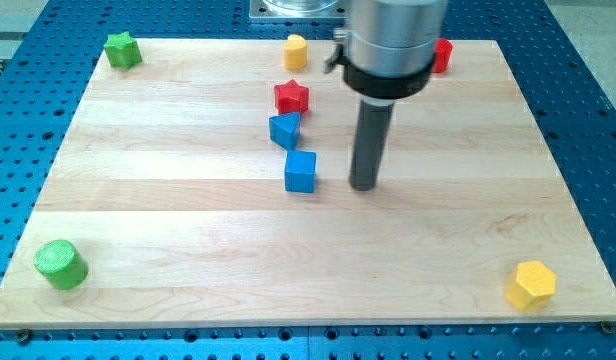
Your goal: Place the yellow hexagon bottom left to the blue cube
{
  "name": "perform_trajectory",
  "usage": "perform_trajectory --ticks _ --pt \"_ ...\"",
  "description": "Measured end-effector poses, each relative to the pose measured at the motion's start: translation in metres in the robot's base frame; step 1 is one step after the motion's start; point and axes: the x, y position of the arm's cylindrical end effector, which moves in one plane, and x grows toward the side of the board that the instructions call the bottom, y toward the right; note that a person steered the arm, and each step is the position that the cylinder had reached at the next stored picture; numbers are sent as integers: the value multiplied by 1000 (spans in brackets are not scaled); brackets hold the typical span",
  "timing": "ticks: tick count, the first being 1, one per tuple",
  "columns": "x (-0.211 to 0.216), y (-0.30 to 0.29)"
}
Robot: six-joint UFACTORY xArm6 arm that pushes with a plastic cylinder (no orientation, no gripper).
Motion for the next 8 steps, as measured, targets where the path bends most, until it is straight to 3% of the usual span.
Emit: perform_trajectory --ticks 1,2,4,5,6,7,8 --pt "-4 -44" --pt "-7 -27" --pt "-6 254" --pt "9 293" --pt "78 285" --pt "152 218" --pt "146 101"
